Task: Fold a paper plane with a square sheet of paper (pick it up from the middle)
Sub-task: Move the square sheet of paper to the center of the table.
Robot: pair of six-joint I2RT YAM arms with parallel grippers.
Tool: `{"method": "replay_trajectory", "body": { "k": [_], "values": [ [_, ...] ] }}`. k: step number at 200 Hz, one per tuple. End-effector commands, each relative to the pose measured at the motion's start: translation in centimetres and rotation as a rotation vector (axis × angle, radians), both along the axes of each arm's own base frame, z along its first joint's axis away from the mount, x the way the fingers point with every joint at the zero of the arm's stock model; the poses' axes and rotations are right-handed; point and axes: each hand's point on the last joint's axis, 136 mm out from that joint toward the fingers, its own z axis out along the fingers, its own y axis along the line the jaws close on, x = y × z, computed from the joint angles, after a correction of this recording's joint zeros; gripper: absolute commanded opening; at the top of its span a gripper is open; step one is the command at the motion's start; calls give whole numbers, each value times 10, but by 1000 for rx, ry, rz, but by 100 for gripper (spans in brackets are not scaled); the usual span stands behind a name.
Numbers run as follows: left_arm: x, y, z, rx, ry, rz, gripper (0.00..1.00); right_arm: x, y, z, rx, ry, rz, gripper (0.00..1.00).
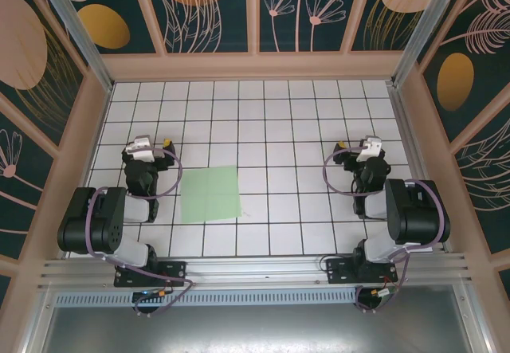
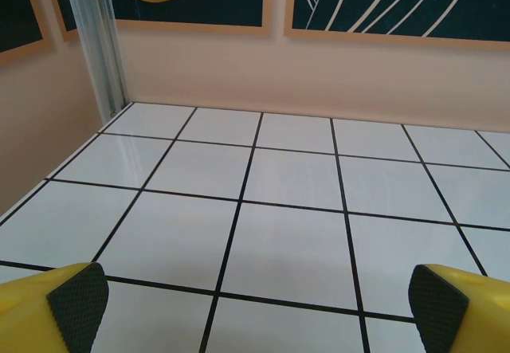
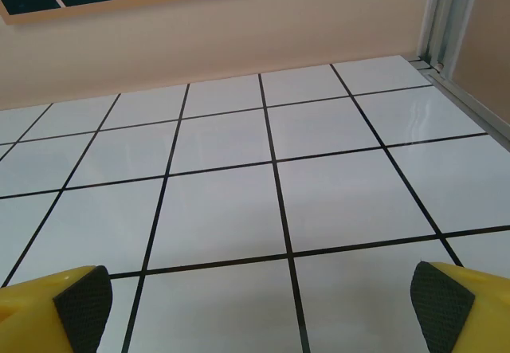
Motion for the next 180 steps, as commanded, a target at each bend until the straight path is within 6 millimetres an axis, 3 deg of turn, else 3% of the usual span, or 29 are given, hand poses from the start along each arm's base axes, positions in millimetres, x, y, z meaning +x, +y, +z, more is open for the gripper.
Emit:
{"method": "replay_trajectory", "body": {
  "k": [1,146,180],
  "values": [
    [3,-1,7,-8,-26,-11,99,5,0,11,7,-39,12,99],
    [2,1,9,-9,-30,2,99,4,0,11,5,-42,11,99],
    [6,15,27,-38,3,89,99,16,10,38,-52,7,-11,99]
  ]
}}
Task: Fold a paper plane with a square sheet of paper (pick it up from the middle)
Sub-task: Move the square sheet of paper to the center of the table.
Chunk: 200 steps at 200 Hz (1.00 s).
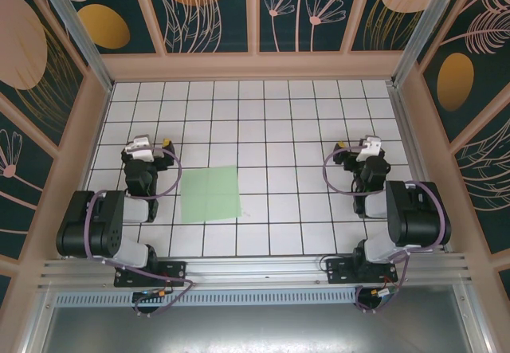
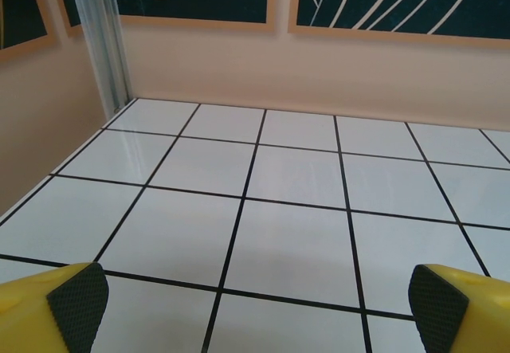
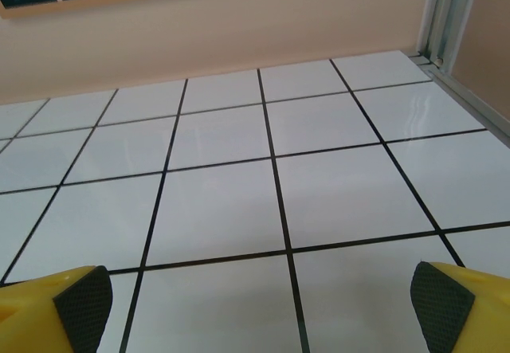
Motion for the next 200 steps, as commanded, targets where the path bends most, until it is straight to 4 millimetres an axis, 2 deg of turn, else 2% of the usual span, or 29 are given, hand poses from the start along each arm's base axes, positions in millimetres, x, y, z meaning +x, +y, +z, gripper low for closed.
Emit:
{"method": "replay_trajectory", "body": {
  "k": [1,23,40,59,72,101,124,138,155,167,200],
  "values": [
    [6,14,24,-33,-6,78,99,15,7,37,-45,-11,-16,99],
    [7,26,39,-114,11,163,98,27,15,56,28,86,-84,99],
    [6,27,54,-202,-1,183,99,33,33,62,135,193,-93,99],
    [8,22,69,-287,23,175,99,35,67,63,222,308,-57,99],
    [10,20,77,-327,63,172,99,33,105,60,284,374,12,99],
    [9,17,88,-380,131,183,99,6,220,50,371,518,301,99],
    [8,7,93,-402,142,130,99,-24,298,34,379,627,448,90],
    [7,2,94,-405,146,101,99,-42,339,16,363,698,532,84],
    [8,1,93,-400,151,90,99,-61,379,-9,307,783,598,74],
    [8,2,92,-395,156,98,99,-71,401,-25,278,832,639,72],
    [7,6,88,-382,163,121,99,-91,439,-59,180,933,715,64]
  ]
}}
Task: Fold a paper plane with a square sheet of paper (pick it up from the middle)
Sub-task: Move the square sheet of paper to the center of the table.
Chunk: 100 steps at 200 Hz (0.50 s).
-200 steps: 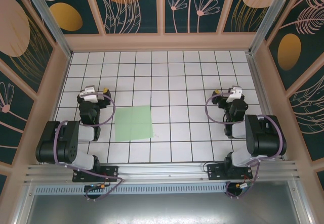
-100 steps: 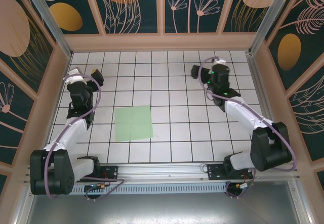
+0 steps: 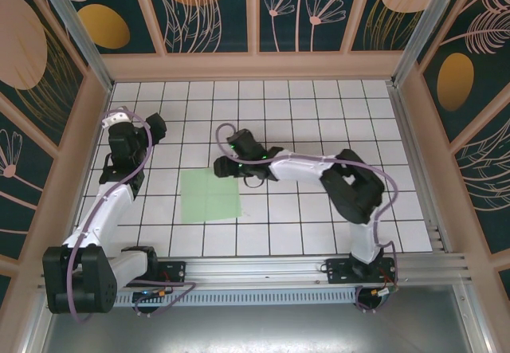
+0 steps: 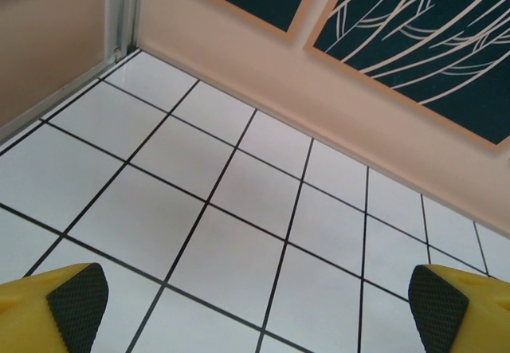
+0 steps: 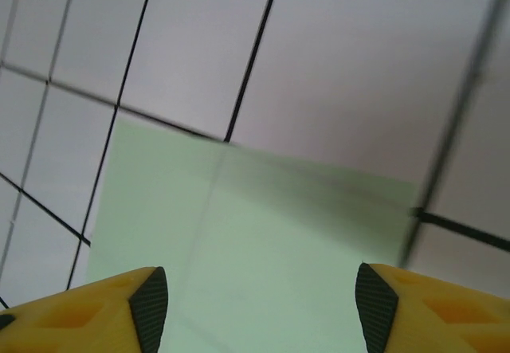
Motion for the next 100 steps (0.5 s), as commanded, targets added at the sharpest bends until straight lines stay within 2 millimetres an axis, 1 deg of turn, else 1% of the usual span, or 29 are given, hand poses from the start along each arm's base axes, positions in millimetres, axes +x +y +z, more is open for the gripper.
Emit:
{"method": "replay_trajectory", "body": {
  "k": [1,27,38,53,63,76,90,100],
  "values": [
    [-1,3,4,-2,1,12,99,-16,17,-14,-48,68,71,64],
    [1,2,1,-3,7,6,99,-23,28,-30,-72,105,113,62],
    [2,2,0,-3,10,7,99,-24,27,-37,-94,117,113,62],
    [3,3,0,-3,13,8,99,-23,18,-45,-128,125,95,62],
    [4,3,-1,-3,14,9,99,-18,8,-49,-153,128,72,62],
    [4,3,-1,-4,16,8,99,-10,-12,-57,-186,139,39,62],
    [5,3,-2,-6,18,8,99,3,-42,-65,-229,141,0,62],
    [5,2,-2,-7,20,6,99,14,-68,-72,-264,139,-31,62]
  ]
}}
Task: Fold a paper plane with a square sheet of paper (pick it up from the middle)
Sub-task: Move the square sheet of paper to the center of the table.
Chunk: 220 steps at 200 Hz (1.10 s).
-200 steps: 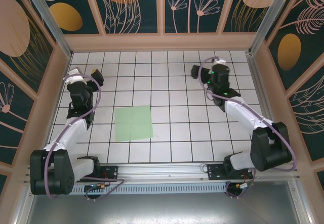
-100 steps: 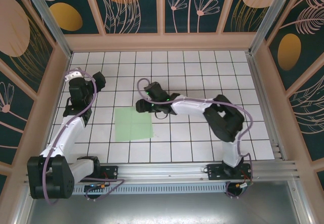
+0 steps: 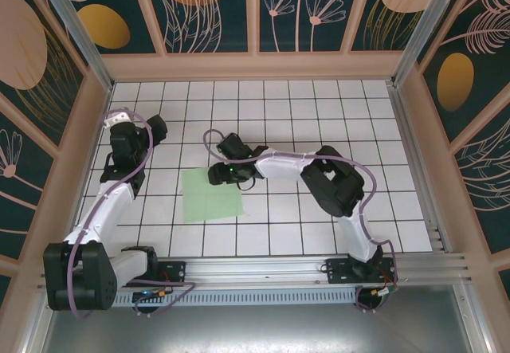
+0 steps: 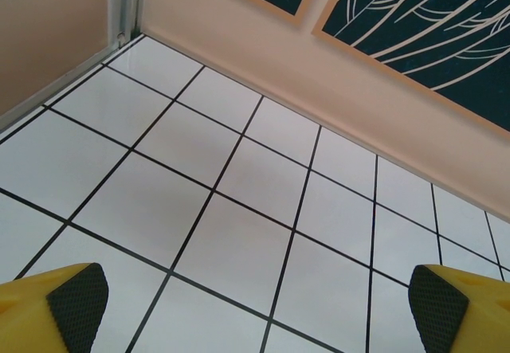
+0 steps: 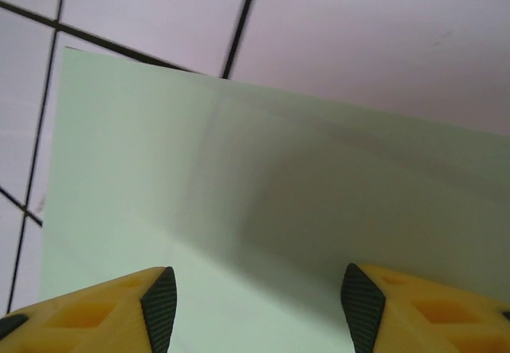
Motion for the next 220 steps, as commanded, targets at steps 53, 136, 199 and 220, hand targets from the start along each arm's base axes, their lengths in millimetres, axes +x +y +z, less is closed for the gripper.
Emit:
{"method": "replay_trajectory", "body": {
  "k": [53,136,199,220],
  "values": [
    [3,-3,2,-37,-2,-11,99,102,-164,-13,-279,-127,-161,62],
    [5,-22,-33,-170,78,-74,99,54,-76,33,-216,-136,-193,56],
    [12,-32,-49,-227,120,-108,99,41,-61,-6,-263,-42,-172,54],
    [13,-34,-55,-243,133,-115,99,33,-71,-16,-288,-17,-174,54]
  ]
}}
